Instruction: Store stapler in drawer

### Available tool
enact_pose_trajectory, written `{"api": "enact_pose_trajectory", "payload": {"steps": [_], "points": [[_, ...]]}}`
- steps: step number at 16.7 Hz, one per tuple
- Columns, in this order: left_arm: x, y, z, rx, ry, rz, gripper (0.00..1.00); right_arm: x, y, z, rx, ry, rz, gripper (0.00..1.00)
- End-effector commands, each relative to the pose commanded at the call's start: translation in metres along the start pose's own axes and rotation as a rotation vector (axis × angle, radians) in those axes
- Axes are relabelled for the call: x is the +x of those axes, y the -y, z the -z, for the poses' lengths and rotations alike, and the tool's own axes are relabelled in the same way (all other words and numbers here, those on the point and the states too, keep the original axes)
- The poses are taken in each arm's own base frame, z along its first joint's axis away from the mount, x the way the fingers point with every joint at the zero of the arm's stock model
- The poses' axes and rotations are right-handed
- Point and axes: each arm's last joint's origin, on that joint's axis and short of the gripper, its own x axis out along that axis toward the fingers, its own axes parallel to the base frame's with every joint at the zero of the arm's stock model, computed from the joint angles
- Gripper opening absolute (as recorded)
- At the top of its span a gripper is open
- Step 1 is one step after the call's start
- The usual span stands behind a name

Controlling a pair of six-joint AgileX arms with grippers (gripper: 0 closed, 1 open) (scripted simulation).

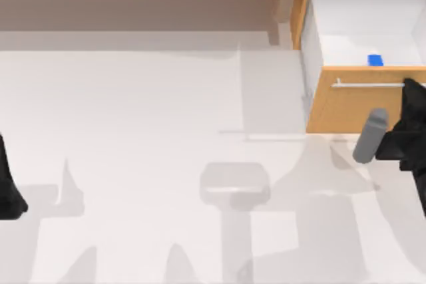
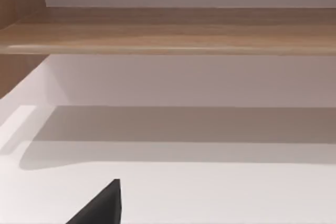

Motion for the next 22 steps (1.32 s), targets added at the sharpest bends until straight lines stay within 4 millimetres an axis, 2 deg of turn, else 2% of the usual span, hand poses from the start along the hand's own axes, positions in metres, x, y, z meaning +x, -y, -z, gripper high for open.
{"api": "enact_pose_trajectory", "payload": {"steps": [5,13,19,22], "points": [[0.0,0.0,0.0,0.0,0.0,0.0,1.0,0.003,-0.001,0.0,0.001,-0.002,-0.005,0.0],[0.0,0.0,0.0,0.0,0.0,0.0,1.0,0.059,-0.001,-0.001,0.001,0.002,-0.005,0.0],[0.0,0.0,0.0,0.0,0.0,0.0,1.0,0.062,-0.001,-0.001,0.003,0.002,-0.007,0.0],[0.0,0.0,0.0,0.0,0.0,0.0,1.0,0.077,0.0,-0.001,0.004,-0.004,-0.003,0.0]]}}
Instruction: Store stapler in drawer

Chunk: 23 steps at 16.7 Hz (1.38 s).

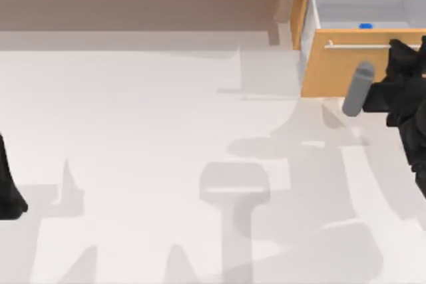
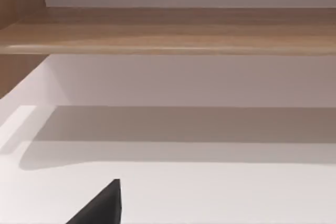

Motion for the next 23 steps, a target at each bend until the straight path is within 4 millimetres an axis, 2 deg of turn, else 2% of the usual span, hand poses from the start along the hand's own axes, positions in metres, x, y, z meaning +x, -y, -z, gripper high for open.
{"api": "enact_pose_trajectory", "payload": {"steps": [7,13,15,23], "points": [[0.0,0.0,0.0,0.0,0.0,0.0,1.0,0.046,-0.001,-0.001,-0.001,0.007,-0.005,0.0],[0.0,0.0,0.0,0.0,0.0,0.0,1.0,0.048,0.0,-0.001,0.002,0.006,-0.006,0.0],[0.0,0.0,0.0,0.0,0.0,0.0,1.0,0.055,0.0,-0.001,0.003,0.004,-0.001,0.0],[0.0,0.0,0.0,0.0,0.0,0.0,1.0,0.107,0.0,-0.002,0.002,0.008,-0.006,0.0]]}}
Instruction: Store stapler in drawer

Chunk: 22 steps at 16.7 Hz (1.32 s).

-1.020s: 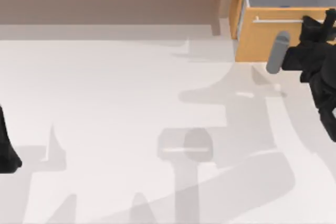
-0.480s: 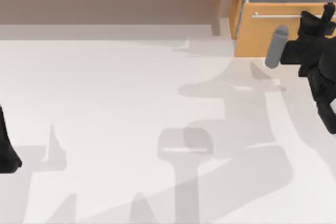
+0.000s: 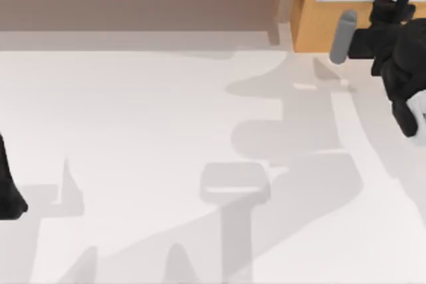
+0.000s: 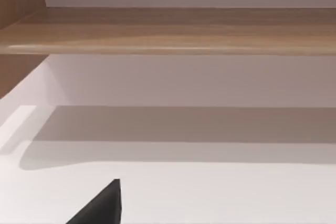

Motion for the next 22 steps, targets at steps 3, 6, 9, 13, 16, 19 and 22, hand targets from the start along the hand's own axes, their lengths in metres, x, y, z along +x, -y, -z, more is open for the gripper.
{"api": "enact_pose_trajectory", "payload": {"steps": [3,6,9,13,16,19,22], "points": [[0.0,0.0,0.0,0.0,0.0,0.0,1.0,0.0028,0.0,0.0005,0.0,-0.001,-0.001,0.0],[0.0,0.0,0.0,0.0,0.0,0.0,1.0,0.0028,0.0,0.0005,0.0,-0.001,-0.001,0.08],[0.0,0.0,0.0,0.0,0.0,0.0,1.0,0.0028,0.0,0.0005,0.0,-0.001,-0.001,0.3],[0.0,0.0,0.0,0.0,0.0,0.0,1.0,0.0028,0.0,0.0005,0.0,-0.001,-0.001,0.6],[0.0,0.0,0.0,0.0,0.0,0.0,1.0,0.0028,0.0,0.0005,0.0,-0.001,-0.001,0.83],[0.0,0.0,0.0,0.0,0.0,0.0,1.0,0.0028,0.0,0.0005,0.0,-0.001,-0.001,1.0],[0.0,0.0,0.0,0.0,0.0,0.0,1.0,0.0028,0.0,0.0005,0.0,-0.001,-0.001,1.0]]}}
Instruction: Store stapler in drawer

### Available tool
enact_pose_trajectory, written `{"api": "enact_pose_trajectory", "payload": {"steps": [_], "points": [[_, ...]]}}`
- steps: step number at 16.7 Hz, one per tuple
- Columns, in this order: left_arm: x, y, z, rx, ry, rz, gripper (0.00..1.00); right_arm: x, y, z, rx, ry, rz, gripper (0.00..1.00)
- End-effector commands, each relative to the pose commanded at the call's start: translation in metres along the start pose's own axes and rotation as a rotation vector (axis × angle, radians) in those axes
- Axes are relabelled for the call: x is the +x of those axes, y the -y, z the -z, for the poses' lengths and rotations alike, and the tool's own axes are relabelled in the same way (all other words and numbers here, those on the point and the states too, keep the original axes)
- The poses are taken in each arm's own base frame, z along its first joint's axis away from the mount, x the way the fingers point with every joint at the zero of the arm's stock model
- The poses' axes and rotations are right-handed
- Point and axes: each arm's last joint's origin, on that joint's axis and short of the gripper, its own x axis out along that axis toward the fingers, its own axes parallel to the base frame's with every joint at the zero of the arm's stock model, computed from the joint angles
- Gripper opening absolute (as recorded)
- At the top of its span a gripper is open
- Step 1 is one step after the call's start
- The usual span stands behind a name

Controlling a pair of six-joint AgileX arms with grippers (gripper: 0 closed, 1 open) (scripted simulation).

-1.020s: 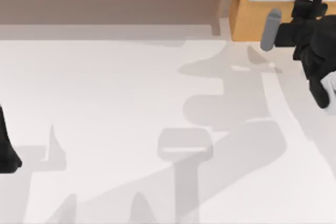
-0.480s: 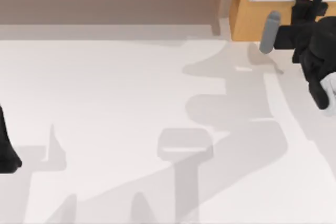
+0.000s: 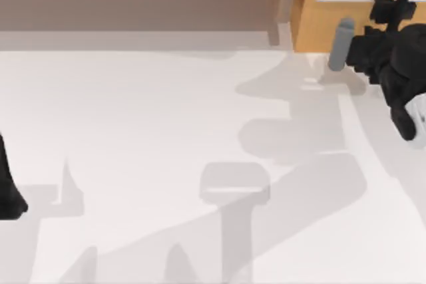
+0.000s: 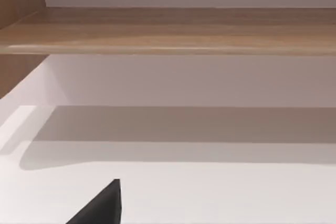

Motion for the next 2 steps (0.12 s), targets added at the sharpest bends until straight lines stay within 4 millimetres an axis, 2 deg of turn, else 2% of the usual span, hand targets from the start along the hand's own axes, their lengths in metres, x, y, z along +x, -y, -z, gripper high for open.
{"api": "enact_pose_trajectory", "payload": {"steps": [2], "points": [[0.0,0.0,0.0,0.0,0.0,0.0,1.0,0.0,0.0,0.0,0.0,0.0,0.0,1.0]]}}
